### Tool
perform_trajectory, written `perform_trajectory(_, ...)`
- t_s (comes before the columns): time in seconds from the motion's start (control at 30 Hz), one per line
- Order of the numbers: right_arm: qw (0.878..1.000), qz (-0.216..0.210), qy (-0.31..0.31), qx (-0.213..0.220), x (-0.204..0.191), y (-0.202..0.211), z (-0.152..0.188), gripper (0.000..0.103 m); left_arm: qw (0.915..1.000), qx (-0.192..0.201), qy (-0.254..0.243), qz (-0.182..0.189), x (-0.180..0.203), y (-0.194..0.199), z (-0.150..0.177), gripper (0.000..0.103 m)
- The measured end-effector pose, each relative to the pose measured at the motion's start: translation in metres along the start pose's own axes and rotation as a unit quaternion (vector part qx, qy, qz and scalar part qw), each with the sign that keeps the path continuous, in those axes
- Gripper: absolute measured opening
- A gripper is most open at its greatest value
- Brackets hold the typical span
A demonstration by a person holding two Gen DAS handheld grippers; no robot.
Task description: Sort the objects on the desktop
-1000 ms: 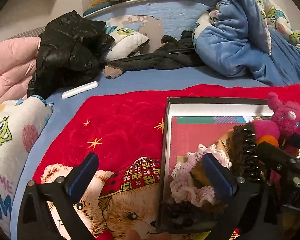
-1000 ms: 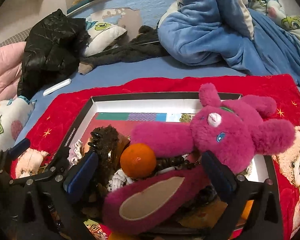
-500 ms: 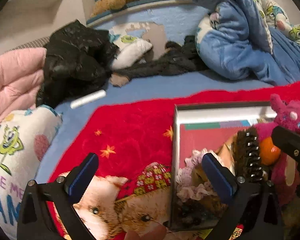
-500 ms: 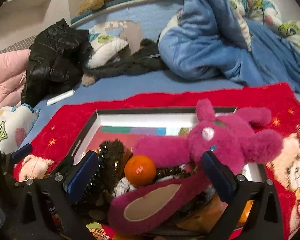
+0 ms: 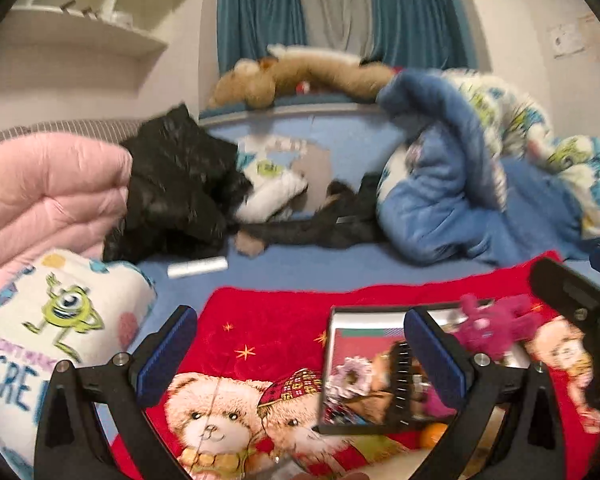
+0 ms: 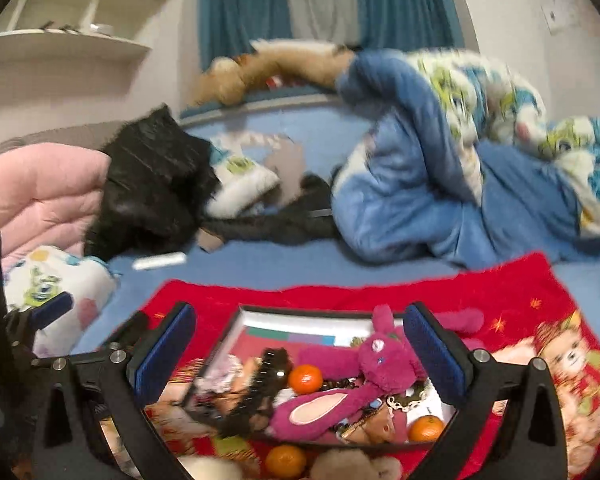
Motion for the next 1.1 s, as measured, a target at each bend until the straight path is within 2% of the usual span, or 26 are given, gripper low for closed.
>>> perform_trajectory(0.07, 1.0, 0.016, 0.019, 0.017, -0.012, 0.03, -0.01, 0.103, 0.9998, 0.014, 0.004, 0.016, -0.004, 0.044, -0.009, 0.103)
perform_trajectory(0.13, 0.998, 0.032, 0.04, 0.038, -0.028, 0.07, -0.015, 0.103, 0.9997, 0.022, 0.0, 0.011, -0.009, 0.075, -0.014, 0.103)
perform_trajectory(0.27, 0.997, 0.035, 0.036, 0.059, -0.046, 0.131, -0.017, 0.103, 0.998, 0.052, 0.013, 0.033, -0.02, 0.145, -0.014, 0.103)
perform_trajectory(0.47, 0.991, 0.098, 0.056, 0.069, -0.055, 0.204, -0.006, 0.103, 0.9957, 0.058, 0.033, 0.065, -0.034, 0.218, 0.026, 0.103)
perform_trajectory(0.57, 0.991, 0.098, 0.054, 0.077, -0.059, 0.229, 0.011, 0.103, 0.9957, 0.055, 0.035, 0.067, -0.035, 0.224, 0.05, 0.103)
perform_trajectory(0.67, 0.993, 0.076, 0.047, 0.073, -0.061, 0.231, 0.033, 0.103, 0.9957, 0.054, 0.033, 0.068, -0.03, 0.212, 0.073, 0.103)
perform_trajectory(0.8, 0.995, 0.066, 0.042, 0.058, -0.049, 0.215, 0.074, 0.103, 0.9965, 0.043, 0.028, 0.066, -0.014, 0.179, 0.102, 0.103)
perform_trajectory(0.9, 0.998, 0.046, 0.034, 0.037, -0.039, 0.194, 0.105, 0.103, 0.9961, 0.01, 0.012, 0.087, 0.004, 0.156, 0.13, 0.103)
perform_trajectory(1.0, 0.997, 0.071, 0.036, 0.013, -0.03, 0.182, 0.131, 0.103, 0.9969, -0.009, -0.012, 0.077, 0.014, 0.142, 0.15, 0.103)
perform_trajectory(1.1, 0.997, 0.074, 0.019, -0.011, -0.022, 0.165, 0.148, 0.103, 0.9974, -0.023, -0.014, 0.067, 0.017, 0.126, 0.167, 0.103)
Point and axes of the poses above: each gripper's, at about its wrist camera, not at the fingertips, and y roughly against the way its jaws point, x to its right, z to its underside, the point moved 10 cm from there along -y, roughly the way its jaws point, and after that the axes turned 12 degrees about -z, right-handed, at the moved point
